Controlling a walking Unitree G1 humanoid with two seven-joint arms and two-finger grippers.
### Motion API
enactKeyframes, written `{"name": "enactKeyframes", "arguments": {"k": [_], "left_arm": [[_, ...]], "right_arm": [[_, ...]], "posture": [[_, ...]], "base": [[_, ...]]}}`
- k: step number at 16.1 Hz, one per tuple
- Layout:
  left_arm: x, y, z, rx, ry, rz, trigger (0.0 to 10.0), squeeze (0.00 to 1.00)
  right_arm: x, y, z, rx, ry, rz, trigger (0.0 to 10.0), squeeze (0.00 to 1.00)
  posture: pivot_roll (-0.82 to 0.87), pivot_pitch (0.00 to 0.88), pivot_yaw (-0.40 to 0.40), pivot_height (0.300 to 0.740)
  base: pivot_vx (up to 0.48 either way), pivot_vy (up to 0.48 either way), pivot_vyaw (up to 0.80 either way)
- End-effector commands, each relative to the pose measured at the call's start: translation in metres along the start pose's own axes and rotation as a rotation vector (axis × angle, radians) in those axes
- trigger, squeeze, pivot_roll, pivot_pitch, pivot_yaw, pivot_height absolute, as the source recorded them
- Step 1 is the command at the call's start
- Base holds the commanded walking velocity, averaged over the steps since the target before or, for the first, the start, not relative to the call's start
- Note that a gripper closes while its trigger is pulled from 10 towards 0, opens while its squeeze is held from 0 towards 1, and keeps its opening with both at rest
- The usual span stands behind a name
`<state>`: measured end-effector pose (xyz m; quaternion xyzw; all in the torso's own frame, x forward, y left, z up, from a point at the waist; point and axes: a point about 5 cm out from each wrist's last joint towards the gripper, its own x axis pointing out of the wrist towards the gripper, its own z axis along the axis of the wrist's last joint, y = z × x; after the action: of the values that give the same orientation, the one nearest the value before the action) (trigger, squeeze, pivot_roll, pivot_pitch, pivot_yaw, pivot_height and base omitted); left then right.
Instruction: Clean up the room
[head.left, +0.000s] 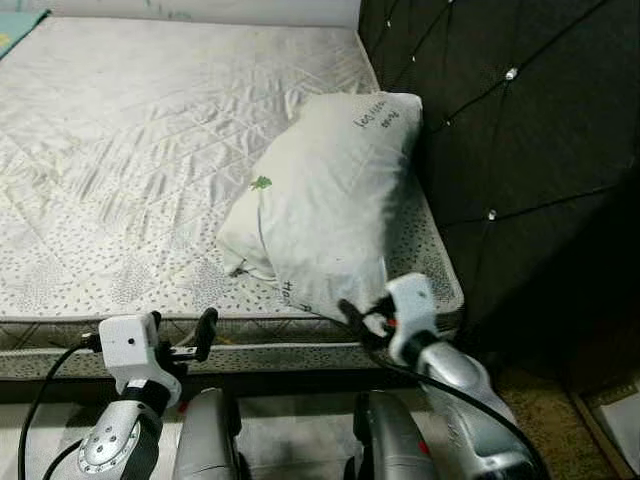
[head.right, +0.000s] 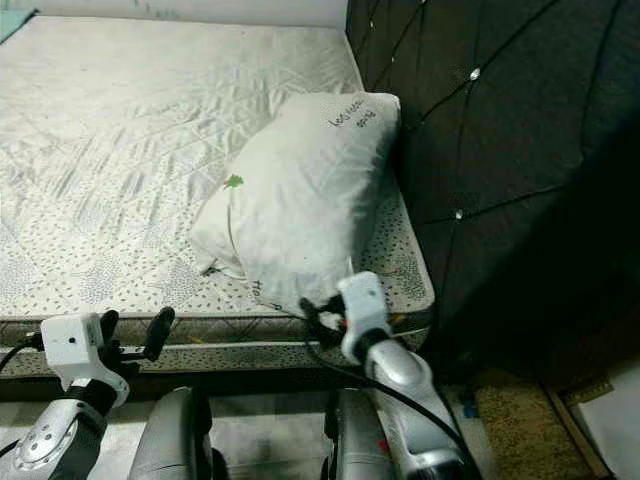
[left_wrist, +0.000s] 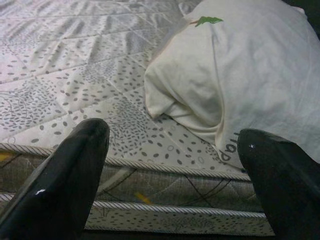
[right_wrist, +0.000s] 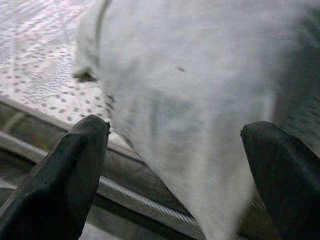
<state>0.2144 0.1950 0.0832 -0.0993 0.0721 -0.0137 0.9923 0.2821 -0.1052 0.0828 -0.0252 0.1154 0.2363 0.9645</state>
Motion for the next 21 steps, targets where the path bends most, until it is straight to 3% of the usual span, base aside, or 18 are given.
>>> {"name": "enactKeyframes", "arguments": {"k": [1,6,10,13,19,21], "left_arm": [[-0.003,-0.002,0.001,0.003,-0.001,-0.014,10.0,0.00],[-0.005,0.000,0.000,0.004,0.017,0.002,10.0,0.00],[-0.010,0.000,0.000,0.011,0.025,0.008,10.0,0.00],[-0.020,0.002,0.000,0.016,0.035,0.024,10.0,0.00],[-0.046,0.001,0.001,0.012,0.071,0.045,10.0,0.00],[-0.055,0.001,0.002,0.009,0.093,0.061,10.0,0.00]], "right_arm": [[0.003,0.004,-0.002,-0.006,0.028,0.031,10.0,0.00],[0.006,0.005,-0.001,0.002,0.025,0.022,10.0,0.00],[0.023,-0.007,0.015,-0.025,-0.029,-0.138,10.0,0.00],[0.038,-0.010,0.022,-0.029,-0.032,-0.170,10.0,0.00],[0.052,-0.001,0.008,-0.030,0.033,-0.194,10.0,0.00],[0.061,-0.007,0.017,-0.034,0.009,-0.270,10.0,0.00]], "posture": [[-0.08,0.151,-0.051,0.600],[-0.07,0.166,-0.050,0.600],[-0.04,0.181,-0.047,0.600],[-0.01,0.207,-0.050,0.600],[0.06,0.269,-0.052,0.600],[0.07,0.288,-0.045,0.600]], "base": [[0.262,0.000,0.00],[0.052,0.000,0.00],[0.000,0.000,0.00],[0.000,0.000,0.00],[0.000,0.000,0.00],[0.000,0.000,0.00]]}}
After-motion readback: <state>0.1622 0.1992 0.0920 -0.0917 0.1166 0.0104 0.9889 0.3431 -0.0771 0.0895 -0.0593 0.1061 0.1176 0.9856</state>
